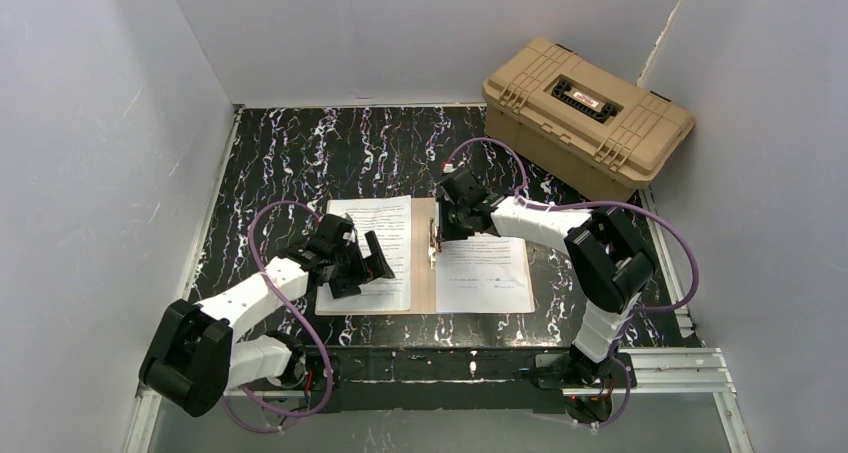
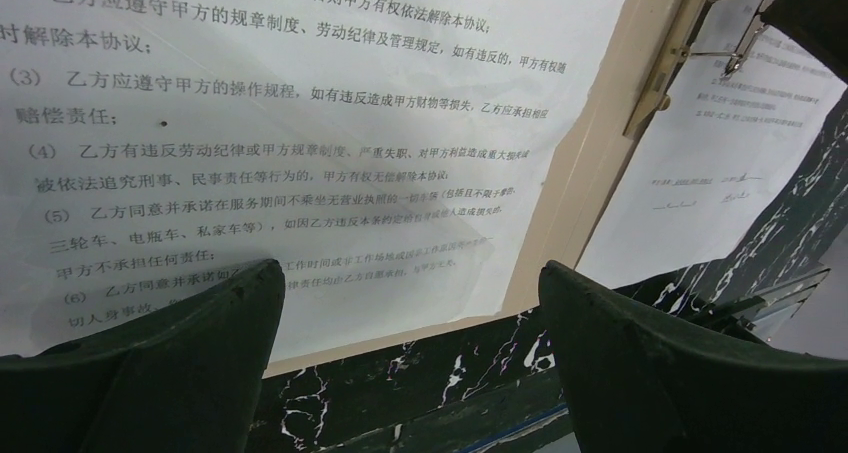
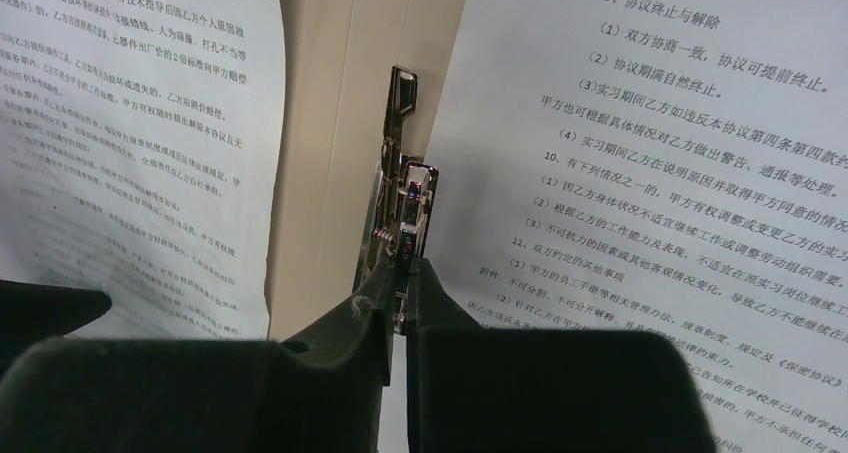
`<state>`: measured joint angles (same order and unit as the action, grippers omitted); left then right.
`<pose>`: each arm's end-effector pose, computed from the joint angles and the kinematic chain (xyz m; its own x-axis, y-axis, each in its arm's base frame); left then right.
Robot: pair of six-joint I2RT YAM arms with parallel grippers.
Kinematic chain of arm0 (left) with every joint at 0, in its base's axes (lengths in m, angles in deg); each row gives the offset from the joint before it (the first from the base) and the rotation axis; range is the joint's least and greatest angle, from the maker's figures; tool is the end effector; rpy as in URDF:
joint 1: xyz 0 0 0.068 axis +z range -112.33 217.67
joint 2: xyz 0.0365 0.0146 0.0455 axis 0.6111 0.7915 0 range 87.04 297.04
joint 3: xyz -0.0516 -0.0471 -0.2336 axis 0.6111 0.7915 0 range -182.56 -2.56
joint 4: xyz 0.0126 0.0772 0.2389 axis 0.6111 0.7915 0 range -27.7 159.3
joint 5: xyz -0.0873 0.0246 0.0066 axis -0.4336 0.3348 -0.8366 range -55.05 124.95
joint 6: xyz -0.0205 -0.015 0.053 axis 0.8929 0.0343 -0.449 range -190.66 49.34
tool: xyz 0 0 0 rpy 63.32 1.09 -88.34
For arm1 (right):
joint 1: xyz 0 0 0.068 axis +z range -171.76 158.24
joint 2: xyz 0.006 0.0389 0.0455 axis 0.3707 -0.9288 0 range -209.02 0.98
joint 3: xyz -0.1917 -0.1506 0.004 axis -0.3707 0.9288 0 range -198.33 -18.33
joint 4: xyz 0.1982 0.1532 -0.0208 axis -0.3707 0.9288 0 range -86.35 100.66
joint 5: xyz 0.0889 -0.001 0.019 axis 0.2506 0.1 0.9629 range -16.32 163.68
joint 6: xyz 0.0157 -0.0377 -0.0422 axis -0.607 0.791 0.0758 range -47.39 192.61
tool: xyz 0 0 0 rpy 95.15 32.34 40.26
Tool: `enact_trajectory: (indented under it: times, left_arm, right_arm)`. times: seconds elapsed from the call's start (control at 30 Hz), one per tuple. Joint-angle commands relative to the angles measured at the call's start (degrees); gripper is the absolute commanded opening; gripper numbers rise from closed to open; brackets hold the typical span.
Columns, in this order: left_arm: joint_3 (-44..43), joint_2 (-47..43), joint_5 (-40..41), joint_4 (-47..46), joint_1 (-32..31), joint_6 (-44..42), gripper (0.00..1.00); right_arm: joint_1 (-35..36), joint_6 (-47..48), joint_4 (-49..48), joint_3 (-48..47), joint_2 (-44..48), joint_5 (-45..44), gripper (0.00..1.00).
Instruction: Put the files into the folder
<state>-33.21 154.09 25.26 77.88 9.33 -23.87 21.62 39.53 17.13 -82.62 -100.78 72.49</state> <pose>0.1941 -0.1129 0.1469 -0.8823 -0.3404 -0.3251 -0.1224 0.8329 -0.5398 0.2648 0.2490 0.1571 -0.8425 -0.0453 -0.5368 -0.2593 0.9075 0.3303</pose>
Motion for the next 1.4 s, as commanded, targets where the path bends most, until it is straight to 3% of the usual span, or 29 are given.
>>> enact_trajectory:
  times: [0.0, 0.6, 1.0, 1.37]
  left_arm:
    - [3.02, 1.84, -0.42, -1.63, -0.72, 2.24, 0.98]
    - [5.23, -0.07, 1.33, -4.58, -0.88, 6.33, 0.98]
    - [4.05, -0.56, 4.28, -1.65, -0.93, 4.98, 0.98]
    - [2.71, 0.52, 4.82, 0.43, -0.93, 3.97, 0.98]
  right_arm:
    - [1.51, -0.10, 0.33, 0.86, 1.77, 0.84, 0.06]
    - [3.69, -0.50, 3.63, 1.59, 5.38, -3.32, 0.06]
    - [4.87, 2.66, 10.31, -7.61, 7.36, -8.73, 0.24]
    - [7.29, 4.75, 13.11, -13.01, 1.34, -8.53, 0.27]
